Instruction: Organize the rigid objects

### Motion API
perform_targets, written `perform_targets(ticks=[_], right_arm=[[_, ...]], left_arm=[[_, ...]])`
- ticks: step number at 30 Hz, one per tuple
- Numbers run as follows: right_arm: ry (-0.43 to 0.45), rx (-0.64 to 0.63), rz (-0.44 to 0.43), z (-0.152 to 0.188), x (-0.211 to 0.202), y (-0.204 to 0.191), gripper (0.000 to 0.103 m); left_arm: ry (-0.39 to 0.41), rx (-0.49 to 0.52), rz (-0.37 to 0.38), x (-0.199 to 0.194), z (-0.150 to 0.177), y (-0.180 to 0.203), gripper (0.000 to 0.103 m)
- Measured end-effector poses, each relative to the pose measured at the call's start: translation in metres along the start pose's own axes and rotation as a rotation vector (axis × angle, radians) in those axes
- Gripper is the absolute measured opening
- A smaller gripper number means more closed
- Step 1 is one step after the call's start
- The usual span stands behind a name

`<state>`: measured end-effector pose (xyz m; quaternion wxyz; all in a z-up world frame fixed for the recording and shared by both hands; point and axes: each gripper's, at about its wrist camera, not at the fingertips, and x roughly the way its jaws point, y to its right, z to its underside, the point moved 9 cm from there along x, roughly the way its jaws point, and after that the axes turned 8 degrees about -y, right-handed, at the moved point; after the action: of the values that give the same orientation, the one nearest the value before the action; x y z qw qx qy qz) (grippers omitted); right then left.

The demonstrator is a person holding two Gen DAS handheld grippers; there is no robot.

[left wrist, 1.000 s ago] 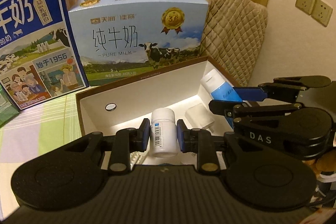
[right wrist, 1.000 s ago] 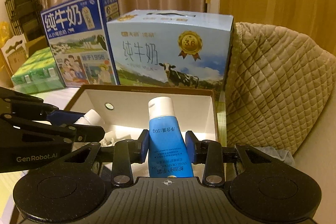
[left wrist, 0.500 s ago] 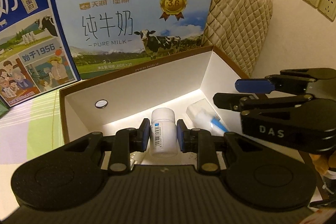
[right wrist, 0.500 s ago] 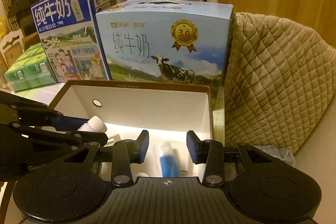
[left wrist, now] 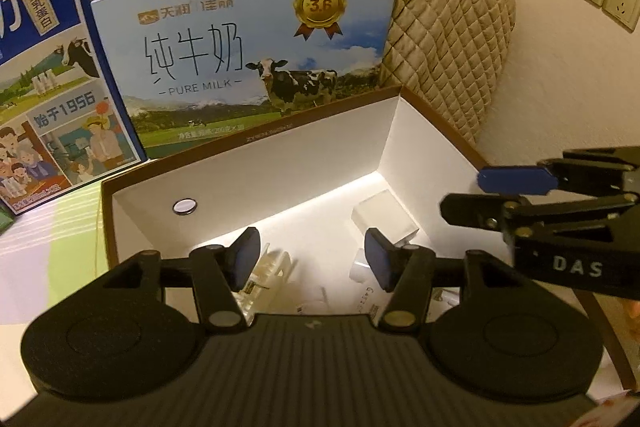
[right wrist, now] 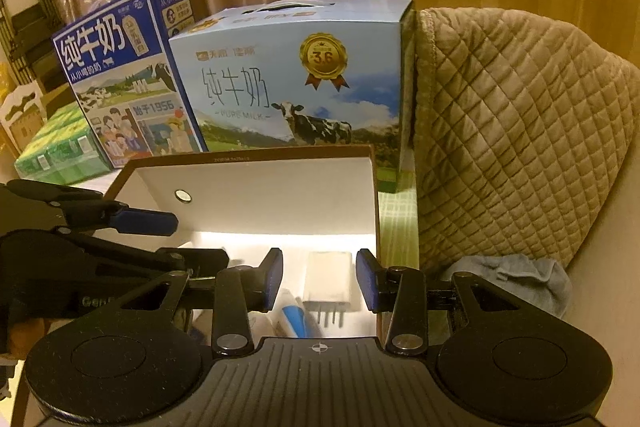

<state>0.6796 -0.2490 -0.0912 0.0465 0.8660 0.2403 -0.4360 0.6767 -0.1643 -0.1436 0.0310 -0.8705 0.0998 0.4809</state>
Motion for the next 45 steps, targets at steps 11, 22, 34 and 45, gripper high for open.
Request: perform_targets(ticks=[11,22,34,45], right_arm=[[-0.004,0.042,-0.036,0.018,-0.021,-0.006,0.048],[0.016,0.097,-0.048,0.027,-0.044,-0.011,0.051],[0.052,0.155,-0.033,0.054,-0.095,-0.032,0.055],[0.076,0.178,0.006,0.088,-0.143,-0.073,0.056]], left_arm=[[-0.003,-0.022,-0.011,-0.027,0.011,-0.003,0.058],[0.027,-0.045,0.014,-0.070,0.025,0.003,0.061],[0.132,-0.035,0.019,-0.139,0.061,0.007,0.075],[0.122,-0.111,0.055,-0.203,0.119,-0.005,0.075]])
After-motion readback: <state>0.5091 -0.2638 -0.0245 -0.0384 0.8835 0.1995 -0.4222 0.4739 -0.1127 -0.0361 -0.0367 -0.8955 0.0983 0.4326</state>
